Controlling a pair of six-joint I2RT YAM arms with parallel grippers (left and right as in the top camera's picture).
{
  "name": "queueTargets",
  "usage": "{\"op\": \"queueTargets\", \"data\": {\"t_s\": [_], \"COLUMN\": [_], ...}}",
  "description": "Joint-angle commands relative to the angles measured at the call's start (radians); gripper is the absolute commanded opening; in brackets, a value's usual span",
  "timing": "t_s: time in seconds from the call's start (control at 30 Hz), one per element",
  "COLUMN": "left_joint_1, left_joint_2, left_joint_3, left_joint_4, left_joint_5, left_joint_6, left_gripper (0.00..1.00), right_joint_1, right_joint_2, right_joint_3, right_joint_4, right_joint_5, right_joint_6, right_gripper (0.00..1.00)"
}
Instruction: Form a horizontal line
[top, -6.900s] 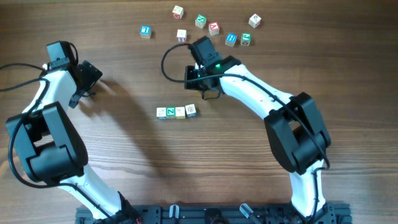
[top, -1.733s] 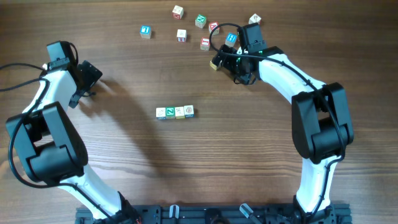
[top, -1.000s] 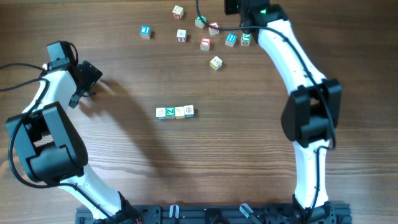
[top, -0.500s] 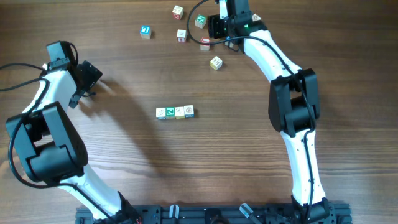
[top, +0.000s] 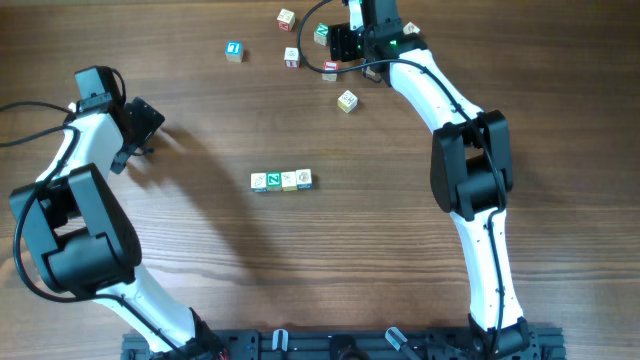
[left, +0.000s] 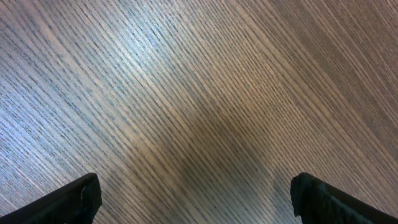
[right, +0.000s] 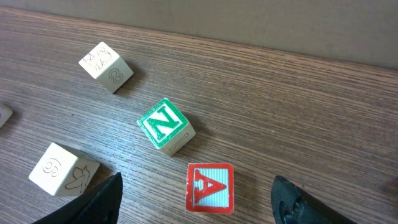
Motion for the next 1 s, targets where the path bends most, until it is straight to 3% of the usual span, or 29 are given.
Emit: {"op": "queueTargets", "data": {"t_s": [0.0, 0.97], "left_joint_1": [0.004, 0.004], "left_joint_2": [0.003, 0.003], "left_joint_3": [0.003, 0.003], "left_joint_4": [0.000, 0.000], "left_joint_5": [-0.006, -0.006], "left_joint_6": [0.005, 0.005], "left_gripper": [1.00, 1.00], "right_joint_1": [0.002, 0.004], "right_joint_2": [0.026, 0.026], "right_joint_3": [0.002, 0.002], "right_joint_4": [-0.013, -0.039], "right_joint_5": [-0.019, -0.019], "right_joint_6": [-0.005, -0.005], "right_gripper": [0.77, 0.79]}}
